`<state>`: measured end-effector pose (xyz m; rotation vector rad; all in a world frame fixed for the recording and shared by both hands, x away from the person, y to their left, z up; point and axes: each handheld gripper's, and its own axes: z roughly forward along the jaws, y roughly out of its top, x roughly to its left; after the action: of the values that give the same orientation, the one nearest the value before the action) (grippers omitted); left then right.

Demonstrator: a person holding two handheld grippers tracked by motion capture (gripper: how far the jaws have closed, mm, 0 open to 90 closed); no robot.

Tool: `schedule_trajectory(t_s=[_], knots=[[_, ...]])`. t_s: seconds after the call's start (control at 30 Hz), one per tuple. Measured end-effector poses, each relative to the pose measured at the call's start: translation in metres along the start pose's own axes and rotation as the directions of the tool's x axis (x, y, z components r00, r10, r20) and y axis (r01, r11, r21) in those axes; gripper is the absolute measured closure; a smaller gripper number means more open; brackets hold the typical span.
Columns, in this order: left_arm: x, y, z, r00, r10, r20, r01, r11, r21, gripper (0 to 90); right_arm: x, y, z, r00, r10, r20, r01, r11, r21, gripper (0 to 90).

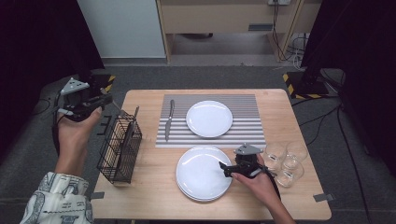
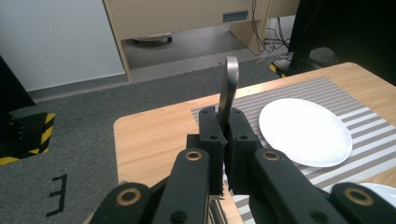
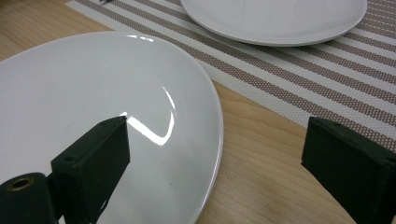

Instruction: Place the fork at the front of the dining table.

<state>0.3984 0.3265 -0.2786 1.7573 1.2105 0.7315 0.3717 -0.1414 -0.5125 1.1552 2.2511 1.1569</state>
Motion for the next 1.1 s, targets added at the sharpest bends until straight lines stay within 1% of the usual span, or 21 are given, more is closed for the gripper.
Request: schedule_trajectory(t_s=[0.17, 0.3, 0.4, 0.53, 0.6, 0.67, 0.77, 0.93, 1.03, 1.07, 1.1], knots=[[-0.007, 0.000, 0.006, 0.9999, 0.007, 0.010, -0.007, 1.0000, 0.002, 86.5, 0.000, 0.001, -0.001, 1.0000, 0.000, -0.001, 0.000, 1.000, -0.006, 8.0], [-0.011, 0.000, 0.012, 0.9999, 0.005, 0.016, -0.005, 1.0000, 0.005, 86.5, 0.000, 0.001, -0.002, 1.0000, -0.001, -0.003, 0.000, 1.000, -0.008, 8.0], [-0.016, -0.002, 0.017, 0.9997, 0.012, 0.022, -0.012, 0.9999, 0.012, 86.5, 0.000, 0.001, -0.002, 1.0000, -0.009, -0.002, 0.009, 1.000, -0.011, 8.0], [-0.021, -0.005, 0.025, 0.9991, 0.016, 0.038, -0.017, 0.9997, 0.019, 86.5, 0.000, 0.001, -0.002, 1.0000, -0.004, -0.003, 0.004, 1.000, -0.011, 8.8], [-0.023, -0.006, 0.030, 0.9990, 0.019, 0.041, -0.020, 0.9995, 0.025, 86.5, 0.000, 0.001, -0.002, 0.9998, -0.016, -0.006, 0.016, 1.000, -0.011, 10.9], [-0.025, -0.007, 0.032, 0.9988, 0.013, 0.048, -0.014, 0.9997, 0.021, 86.5, 0.002, 0.001, -0.002, 0.9996, -0.027, -0.011, 0.027, 1.000, -0.009, 10.9], [-0.030, -0.008, 0.037, 0.9982, 0.016, 0.058, -0.017, 0.9996, 0.020, 86.5, 0.003, 0.001, -0.001, 0.9995, -0.027, -0.014, 0.027, 1.000, -0.011, 11.5], [-0.035, -0.010, 0.044, 0.9978, 0.020, 0.063, -0.021, 0.9994, 0.026, 86.5, 0.002, 0.002, -0.002, 0.9997, -0.021, -0.013, 0.021, 1.000, -0.015, 11.4], [-0.036, -0.012, 0.048, 0.9962, -0.008, 0.087, 0.006, 0.9997, 0.024, 86.5, 0.001, 0.002, -0.004, 0.9997, -0.023, -0.012, 0.023, 1.000, -0.019, 11.4], [-0.036, -0.012, 0.048, 0.9963, -0.008, 0.086, 0.006, 0.9997, 0.025, 86.5, 0.000, 0.002, -0.004, 0.9997, -0.021, -0.011, 0.021, 1.000, -0.018, 11.4], [-0.037, -0.013, 0.049, 0.9969, 0.000, 0.079, -0.003, 0.9996, 0.029, 86.5, 0.000, 0.002, -0.004, 0.9998, -0.018, -0.010, 0.018, 1.000, -0.019, 11.4]])
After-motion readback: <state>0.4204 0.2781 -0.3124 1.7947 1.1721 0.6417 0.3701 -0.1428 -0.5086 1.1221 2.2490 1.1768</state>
